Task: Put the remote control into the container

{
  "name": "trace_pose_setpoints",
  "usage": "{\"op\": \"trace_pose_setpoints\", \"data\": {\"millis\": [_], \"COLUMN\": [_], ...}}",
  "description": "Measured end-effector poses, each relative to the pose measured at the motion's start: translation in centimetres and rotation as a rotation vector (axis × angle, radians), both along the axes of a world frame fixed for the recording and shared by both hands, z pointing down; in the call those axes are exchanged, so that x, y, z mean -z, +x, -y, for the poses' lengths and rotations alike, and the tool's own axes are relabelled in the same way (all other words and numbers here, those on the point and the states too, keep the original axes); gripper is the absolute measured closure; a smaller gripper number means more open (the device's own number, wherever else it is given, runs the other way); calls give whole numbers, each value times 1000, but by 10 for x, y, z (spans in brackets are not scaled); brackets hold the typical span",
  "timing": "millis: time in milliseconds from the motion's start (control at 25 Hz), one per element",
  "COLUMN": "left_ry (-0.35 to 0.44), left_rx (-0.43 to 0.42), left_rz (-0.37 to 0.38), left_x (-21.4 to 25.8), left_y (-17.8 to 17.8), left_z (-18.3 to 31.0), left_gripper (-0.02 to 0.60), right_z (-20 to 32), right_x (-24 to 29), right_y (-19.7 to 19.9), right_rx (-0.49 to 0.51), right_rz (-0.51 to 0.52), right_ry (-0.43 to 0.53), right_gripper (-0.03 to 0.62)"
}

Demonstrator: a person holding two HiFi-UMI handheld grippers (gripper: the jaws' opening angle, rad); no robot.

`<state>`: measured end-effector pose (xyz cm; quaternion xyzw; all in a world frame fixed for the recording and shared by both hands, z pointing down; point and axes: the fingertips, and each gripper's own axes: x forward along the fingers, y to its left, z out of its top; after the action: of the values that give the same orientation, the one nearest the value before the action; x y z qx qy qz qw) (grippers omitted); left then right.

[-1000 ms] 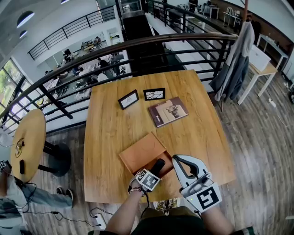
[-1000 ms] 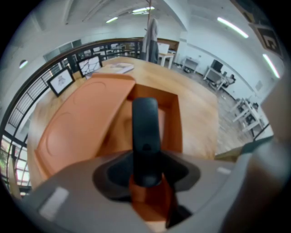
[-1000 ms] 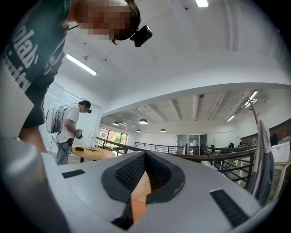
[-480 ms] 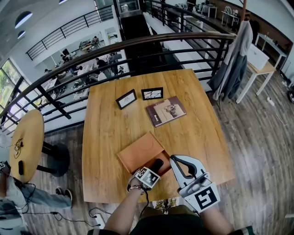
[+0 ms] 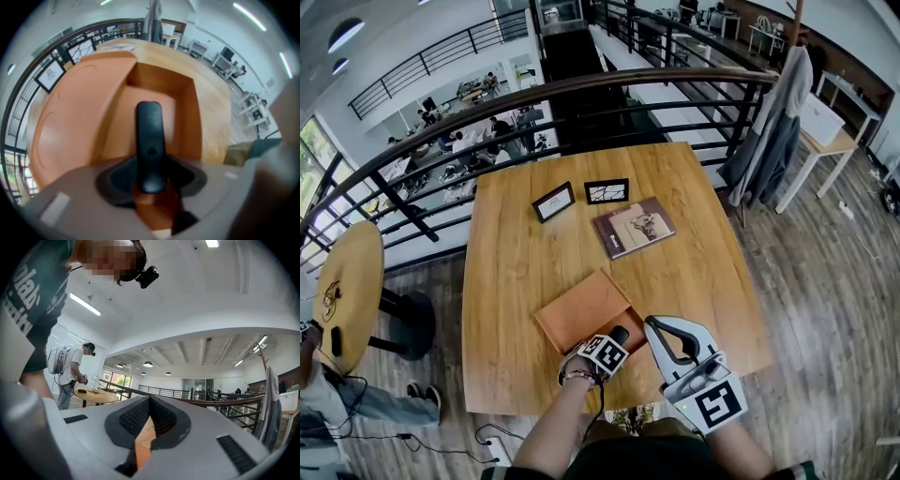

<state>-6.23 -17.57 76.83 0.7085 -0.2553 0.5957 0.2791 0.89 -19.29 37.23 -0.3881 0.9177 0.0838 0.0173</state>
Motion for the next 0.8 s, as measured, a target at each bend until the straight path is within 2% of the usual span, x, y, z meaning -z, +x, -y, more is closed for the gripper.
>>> {"op": "trace_pose_setpoints", "data": {"millis": [320,720,800], "left_ry": [33,36,63], "left_rx": [-23,-20,-2], "left_rz": [-4,-2,-11], "left_x": [-3,-2,0], "left_y": [1,2,1], "left_z": [2,1,4], "left_gripper": [390,390,387], "right_z": [-2,-5,-6], "right_x": [4,5,6], "right_y": [-3,1,2], "right_rx": [5,1,0], "right_rz": [-1,3,5], "right_ry": [10,6,6], "right_gripper": [577,577,577]}}
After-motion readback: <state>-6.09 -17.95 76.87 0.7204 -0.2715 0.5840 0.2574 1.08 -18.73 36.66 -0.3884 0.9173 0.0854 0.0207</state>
